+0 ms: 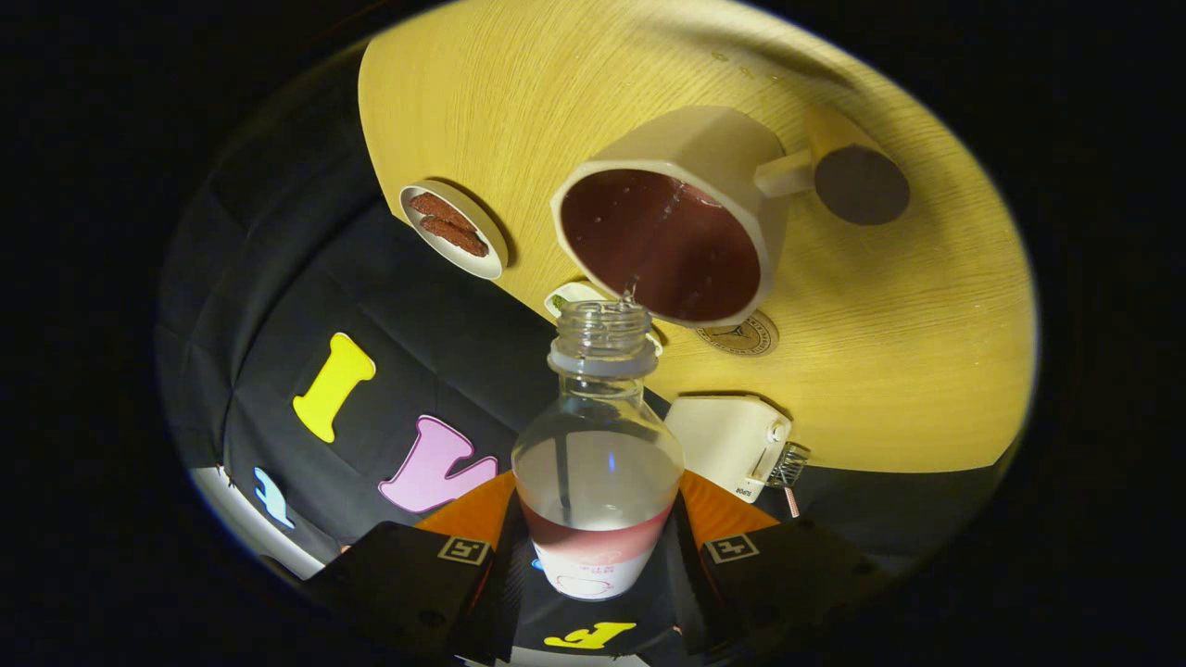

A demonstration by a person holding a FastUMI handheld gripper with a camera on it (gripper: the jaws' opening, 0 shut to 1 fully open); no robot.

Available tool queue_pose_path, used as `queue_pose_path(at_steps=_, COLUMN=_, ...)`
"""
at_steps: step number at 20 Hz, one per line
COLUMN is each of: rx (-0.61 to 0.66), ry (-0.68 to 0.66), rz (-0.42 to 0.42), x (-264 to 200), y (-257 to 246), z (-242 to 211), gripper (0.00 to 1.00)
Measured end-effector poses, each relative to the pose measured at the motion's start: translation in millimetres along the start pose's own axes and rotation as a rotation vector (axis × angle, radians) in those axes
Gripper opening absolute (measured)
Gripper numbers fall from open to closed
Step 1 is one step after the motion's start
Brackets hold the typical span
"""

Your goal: Take the bottle from table, then pour the juice into the cup, finally place the bottle on the coaster

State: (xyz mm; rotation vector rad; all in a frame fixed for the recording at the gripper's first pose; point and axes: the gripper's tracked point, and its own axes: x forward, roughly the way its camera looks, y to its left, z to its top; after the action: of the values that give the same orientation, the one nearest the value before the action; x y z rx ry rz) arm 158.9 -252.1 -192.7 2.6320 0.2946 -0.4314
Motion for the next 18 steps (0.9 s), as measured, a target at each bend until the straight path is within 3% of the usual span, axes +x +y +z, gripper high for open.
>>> queue_pose_path(at_steps=18, rx=0.022, ry=-0.001, rz=-0.005, x=6.4, y=-2.8, z=-9.3, gripper=0.69)
